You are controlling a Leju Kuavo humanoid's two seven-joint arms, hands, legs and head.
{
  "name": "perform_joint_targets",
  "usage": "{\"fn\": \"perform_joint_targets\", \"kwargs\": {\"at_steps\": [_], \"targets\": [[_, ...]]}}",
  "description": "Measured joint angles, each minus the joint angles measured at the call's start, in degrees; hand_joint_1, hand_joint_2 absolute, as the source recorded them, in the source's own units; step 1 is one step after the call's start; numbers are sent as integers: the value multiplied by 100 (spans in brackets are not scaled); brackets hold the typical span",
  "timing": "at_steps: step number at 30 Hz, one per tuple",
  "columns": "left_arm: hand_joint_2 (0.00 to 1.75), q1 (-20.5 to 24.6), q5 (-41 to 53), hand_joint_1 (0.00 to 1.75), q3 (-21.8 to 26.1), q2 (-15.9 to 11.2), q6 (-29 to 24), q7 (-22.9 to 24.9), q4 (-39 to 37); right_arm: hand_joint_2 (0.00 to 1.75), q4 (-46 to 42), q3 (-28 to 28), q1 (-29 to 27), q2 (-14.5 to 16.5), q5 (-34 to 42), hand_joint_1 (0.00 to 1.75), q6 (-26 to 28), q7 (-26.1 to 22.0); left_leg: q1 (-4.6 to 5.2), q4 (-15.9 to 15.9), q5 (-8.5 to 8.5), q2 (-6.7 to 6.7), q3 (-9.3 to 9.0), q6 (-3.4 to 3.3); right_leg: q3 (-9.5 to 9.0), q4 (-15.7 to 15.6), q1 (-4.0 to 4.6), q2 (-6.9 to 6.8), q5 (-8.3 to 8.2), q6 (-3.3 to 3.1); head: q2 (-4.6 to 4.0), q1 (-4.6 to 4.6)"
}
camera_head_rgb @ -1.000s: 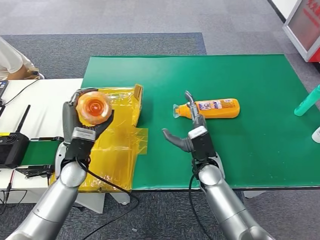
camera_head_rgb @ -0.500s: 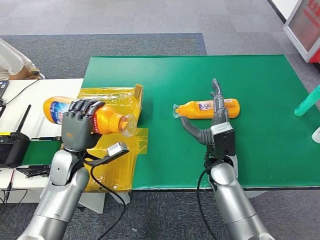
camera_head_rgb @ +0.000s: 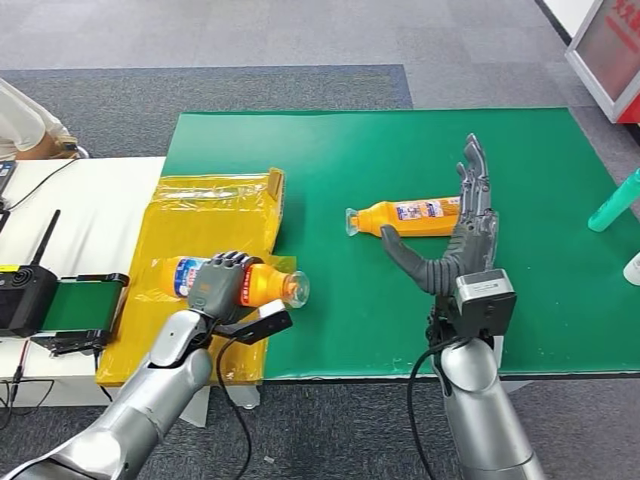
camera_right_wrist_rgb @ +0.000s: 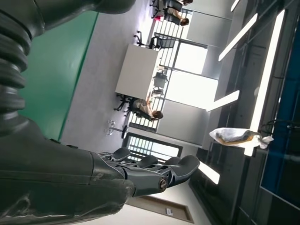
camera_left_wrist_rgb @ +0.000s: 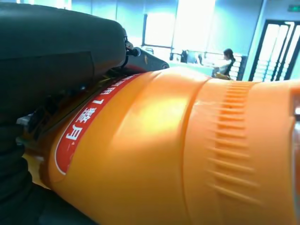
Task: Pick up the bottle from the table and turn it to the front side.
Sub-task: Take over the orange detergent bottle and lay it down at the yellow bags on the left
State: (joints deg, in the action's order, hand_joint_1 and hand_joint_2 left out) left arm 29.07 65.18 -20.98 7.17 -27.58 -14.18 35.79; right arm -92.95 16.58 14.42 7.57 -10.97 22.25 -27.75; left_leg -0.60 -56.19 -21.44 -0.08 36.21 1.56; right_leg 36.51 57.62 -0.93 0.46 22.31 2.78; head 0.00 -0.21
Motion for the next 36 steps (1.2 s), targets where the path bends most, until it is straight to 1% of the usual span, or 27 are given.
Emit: {"fn": "perform_joint_targets", "kwargs": {"at_steps": [4, 8, 9, 12, 13, 16, 28, 33, 36], "targets": [[175, 195, -84, 175, -113, 68, 68, -9, -282, 175, -163, 37, -44, -19, 61, 0, -150, 0, 0, 0, 1, 0, 0, 0, -2, 0, 0, -1, 0, 0, 0, 1], [175, 323, -182, 175, -252, 133, -41, 24, -495, 175, -352, 114, -96, -45, 128, 0, -255, -78, 0, 0, 2, 0, 0, -1, -3, 0, 0, 0, -2, 1, 0, 1], [175, 345, -203, 139, -289, 144, -80, 47, -542, 175, -400, 138, -109, -57, 129, 0, -260, -90, 0, 0, 3, 0, 0, -2, -4, 0, 0, 0, -3, 1, 0, 0], [175, 388, -232, 11, -376, 160, -219, 121, -650, 175, -498, 186, -154, -90, 128, 0, -263, -98, 0, 0, 3, 0, 0, -2, -4, 0, 0, 0, -3, 1, 0, 0], [175, 395, -242, 3, -397, 161, -283, 144, -682, 175, -510, 197, -164, -101, 129, 0, -264, -97, 0, 0, 2, 0, 0, -2, -4, 0, 0, 0, -3, 1, 0, 1], [175, 402, -289, 0, -423, 163, -428, 176, -774, 175, -514, 221, -177, -129, 133, 0, -274, -97, 0, 0, 2, 0, 0, -1, -3, 0, 1, 0, -2, 1, 0, 1], [175, 403, -341, 0, -486, 163, -605, 162, -895, 175, -445, 299, -174, -199, 136, 0, -330, -73, 0, 0, 2, 0, 2, -2, -3, 0, 1, -1, -1, 1, 0, 2], [175, 403, -386, 0, -531, 163, -881, 150, -897, 175, -390, 310, -166, -204, 144, 0, -367, -70, 0, 0, 2, 0, 2, -1, -3, 1, 1, -1, -1, 1, 0, 1], [175, 403, -497, 0, -560, 164, -967, 33, -895, 175, -345, 314, -159, -207, 140, 0, -367, -71, -1, 0, 2, 0, 2, -1, -3, 1, 1, -1, -1, 0, 0, 1]]}}
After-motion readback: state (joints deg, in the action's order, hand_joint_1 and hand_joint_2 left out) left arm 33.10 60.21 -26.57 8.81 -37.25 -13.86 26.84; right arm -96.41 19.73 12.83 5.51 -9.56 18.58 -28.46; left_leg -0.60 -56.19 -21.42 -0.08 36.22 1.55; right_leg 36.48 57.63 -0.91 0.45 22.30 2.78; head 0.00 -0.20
